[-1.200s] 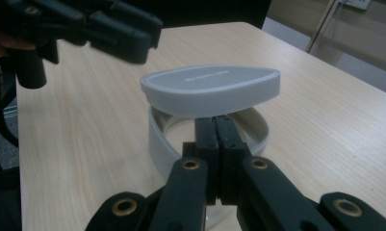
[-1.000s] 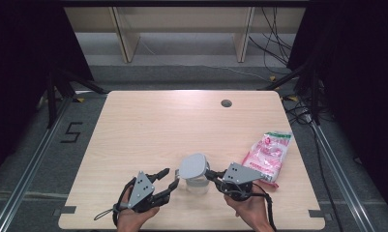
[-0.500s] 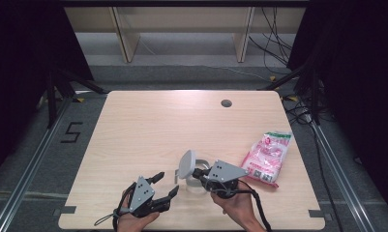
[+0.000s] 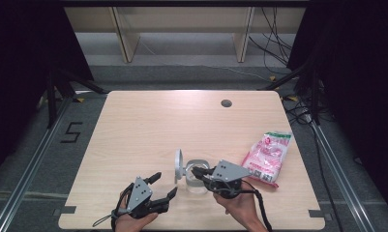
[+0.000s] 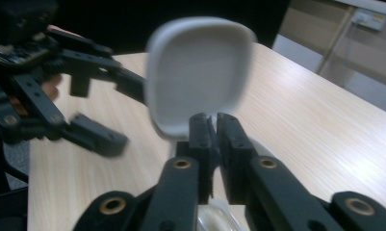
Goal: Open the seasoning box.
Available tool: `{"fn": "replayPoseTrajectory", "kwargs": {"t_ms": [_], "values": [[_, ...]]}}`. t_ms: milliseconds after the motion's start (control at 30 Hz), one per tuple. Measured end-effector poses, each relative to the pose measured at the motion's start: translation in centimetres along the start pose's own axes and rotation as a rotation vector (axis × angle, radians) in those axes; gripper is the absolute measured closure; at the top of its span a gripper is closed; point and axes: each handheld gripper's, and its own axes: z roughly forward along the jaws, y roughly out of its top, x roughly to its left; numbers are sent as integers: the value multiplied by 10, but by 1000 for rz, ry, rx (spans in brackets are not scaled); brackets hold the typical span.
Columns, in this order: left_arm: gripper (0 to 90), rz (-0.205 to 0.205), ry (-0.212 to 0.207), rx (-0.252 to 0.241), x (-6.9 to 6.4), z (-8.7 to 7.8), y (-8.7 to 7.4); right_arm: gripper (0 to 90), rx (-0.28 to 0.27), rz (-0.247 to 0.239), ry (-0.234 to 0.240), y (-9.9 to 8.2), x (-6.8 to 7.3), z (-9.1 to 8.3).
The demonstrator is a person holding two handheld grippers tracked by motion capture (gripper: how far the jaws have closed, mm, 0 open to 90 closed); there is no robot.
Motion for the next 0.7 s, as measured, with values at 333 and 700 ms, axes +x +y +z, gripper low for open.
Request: {"fn": "replayPoseTrajectory", "kwargs": {"t_ms": [333, 700], "values": [[252, -30, 1, -1, -1, 0, -1, 630, 43, 148, -130, -33, -34, -47], [240, -49, -10, 9, -5, 3, -2, 477, 79, 233, -320, -61, -62, -89]]}}
